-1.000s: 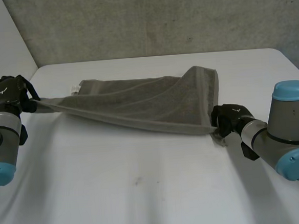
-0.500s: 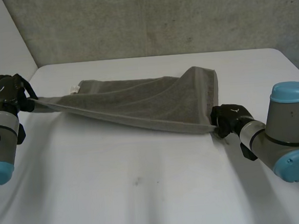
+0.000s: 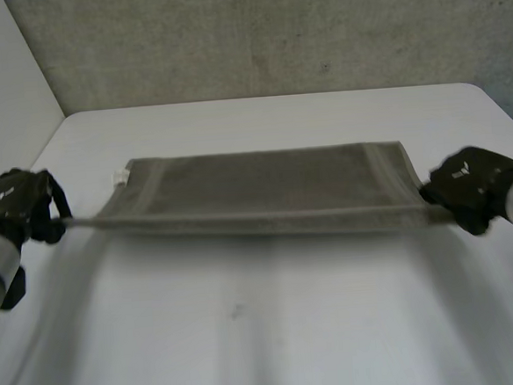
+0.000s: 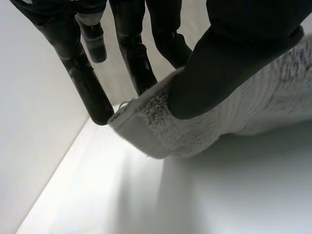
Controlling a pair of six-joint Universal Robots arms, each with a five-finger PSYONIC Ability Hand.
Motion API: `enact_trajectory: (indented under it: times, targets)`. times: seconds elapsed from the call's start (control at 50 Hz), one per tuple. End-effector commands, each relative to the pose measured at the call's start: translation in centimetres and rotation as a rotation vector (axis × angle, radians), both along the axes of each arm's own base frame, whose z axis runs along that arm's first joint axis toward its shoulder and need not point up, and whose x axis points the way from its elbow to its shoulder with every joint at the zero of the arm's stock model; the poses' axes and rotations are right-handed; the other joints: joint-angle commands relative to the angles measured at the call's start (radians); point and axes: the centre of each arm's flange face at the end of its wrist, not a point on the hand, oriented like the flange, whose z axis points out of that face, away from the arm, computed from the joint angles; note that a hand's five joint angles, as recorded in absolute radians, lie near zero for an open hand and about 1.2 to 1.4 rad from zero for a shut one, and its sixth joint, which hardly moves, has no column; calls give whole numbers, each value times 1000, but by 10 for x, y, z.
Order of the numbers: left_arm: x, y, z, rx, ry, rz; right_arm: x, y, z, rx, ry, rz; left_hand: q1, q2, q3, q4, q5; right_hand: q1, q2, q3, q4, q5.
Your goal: Fold the towel.
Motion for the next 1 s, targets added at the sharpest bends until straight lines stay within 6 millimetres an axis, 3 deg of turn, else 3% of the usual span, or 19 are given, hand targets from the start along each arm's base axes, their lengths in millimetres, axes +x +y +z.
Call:
enact_trajectory:
  times: [0.02, 0.12, 0.14, 0.18, 0.26, 0.28, 0.3, 0.34, 0.38, 0.4, 0.54, 0.78, 0.8, 0.82, 0.84, 0.86, 0.94, 0.98, 1.0]
  targets:
    - [4, 41, -6, 105, -195, -66, -16, 20, 12, 63, 167, 97, 193, 178, 1193, 178, 188, 68, 59, 62, 56, 56]
    - [1, 29, -7, 80, -186, -84, -13, 4, 18, -28, 208, 131, 193, 178, 1193, 178, 188, 68, 59, 62, 56, 56]
    - [1, 28, -7, 80, -186, -84, -11, -8, 11, -34, 201, 129, 193, 178, 1193, 178, 188, 68, 59, 62, 56, 56]
    - [-6, 2, -17, 60, -179, -98, -7, -22, 4, -48, 193, 127, 193, 178, 1193, 178, 188, 68, 59, 62, 56, 56]
    - [-22, -23, -26, 36, -168, -139, 13, -62, -9, -149, 177, 127, 193, 178, 1193, 178, 188, 68, 59, 62, 56, 56]
    - [-35, -35, -29, 17, -163, -170, 13, -62, -9, -149, 177, 127, 193, 178, 1193, 178, 188, 68, 59, 62, 56, 56]
    - [-35, -35, -29, 17, -163, -170, 19, -73, -17, -173, 177, 120, 193, 178, 1193, 178, 188, 68, 59, 62, 56, 56]
    - [-51, -64, -40, 6, -159, -196, 26, -85, -26, -202, 185, 113, 193, 178, 1193, 178, 188, 68, 59, 62, 56, 56]
    - [-59, -78, -46, -4, -160, -205, 37, -107, -39, -271, 193, 94, 193, 178, 1193, 178, 188, 68, 59, 62, 56, 56]
    - [-59, -79, -46, -4, -160, -205, 37, -107, -39, -271, 193, 94, 193, 178, 1193, 178, 188, 68, 59, 62, 56, 56]
    - [-84, -139, -66, -80, -170, -169, 61, -148, -69, -488, 163, 96, 193, 178, 1193, 178, 188, 68, 59, 62, 56, 56]
    - [-93, -160, -86, -134, -159, -167, 72, -170, -98, -578, 141, 91, 193, 178, 1193, 178, 188, 37, 28, 31, 25, 25]
    - [-94, -159, -88, -142, -156, -168, 72, -170, -100, -572, 137, 89, -222, -237, 778, -237, -227, -704, -713, -710, -716, -716]
    - [-94, -159, -88, -142, -156, -168, 72, -170, -102, -561, 125, 83, -226, -241, 774, -241, -231, -1154, -1163, -1159, -1165, -1165]
    - [-95, -157, -90, -143, -162, -169, 72, -170, -102, -561, 125, 83, -825, -840, 175, -840, -830, -1154, -1163, -1159, -1165, -1165]
    - [-94, -155, -90, -141, -156, -169, 72, -170, -100, -555, 104, 73, -1017, -1032, -17, -1032, -1022, -1154, -1163, -1159, -1165, -1165]
    - [-93, -151, -86, -147, -151, -166, 72, -169, -93, -542, 38, 42, -1029, -1043, -29, -1043, -1033, -1154, -1163, -1159, -1165, -1165]
    - [-91, -149, -77, -164, -148, -162, 68, -167, -69, -537, -55, -6, -1029, -1043, -29, -1043, -1033, -1154, -1163, -1159, -1165, -1165]
    - [-90, -145, -68, -175, -144, -160, 68, -167, -69, -537, -56, -6, -1029, -1043, -29, -1043, -1033, -1154, -1163, -1159, -1165, -1165]
